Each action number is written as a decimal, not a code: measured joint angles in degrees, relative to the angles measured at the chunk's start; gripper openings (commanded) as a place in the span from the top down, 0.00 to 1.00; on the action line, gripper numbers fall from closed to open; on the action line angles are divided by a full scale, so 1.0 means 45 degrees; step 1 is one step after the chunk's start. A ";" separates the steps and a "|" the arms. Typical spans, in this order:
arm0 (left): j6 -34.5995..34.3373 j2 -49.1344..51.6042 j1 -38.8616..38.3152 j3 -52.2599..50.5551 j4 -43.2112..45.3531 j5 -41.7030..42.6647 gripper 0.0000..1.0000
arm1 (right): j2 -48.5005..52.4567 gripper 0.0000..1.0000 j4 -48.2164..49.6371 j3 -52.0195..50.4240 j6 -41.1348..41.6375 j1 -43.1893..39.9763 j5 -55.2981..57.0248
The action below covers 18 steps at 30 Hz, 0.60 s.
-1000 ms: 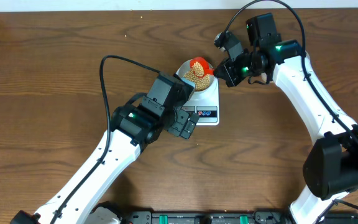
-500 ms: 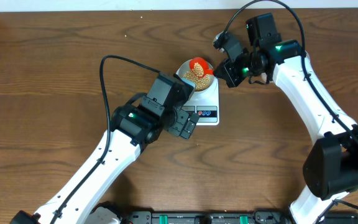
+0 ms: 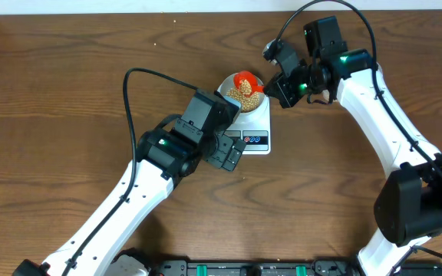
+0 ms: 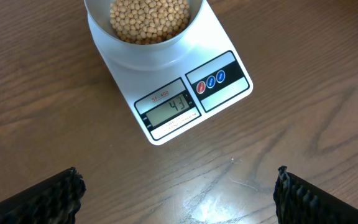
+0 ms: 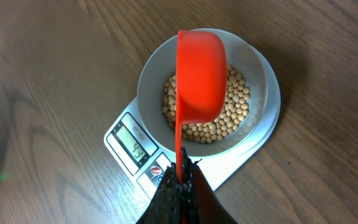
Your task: Scoop item into bowl and weigh 50g on scale
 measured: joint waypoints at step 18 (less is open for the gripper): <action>-0.0005 0.0000 0.0000 -0.0005 0.0000 0.0000 0.01 | 0.0000 0.99 -0.0049 0.0000 -0.0423 0.0000 0.0000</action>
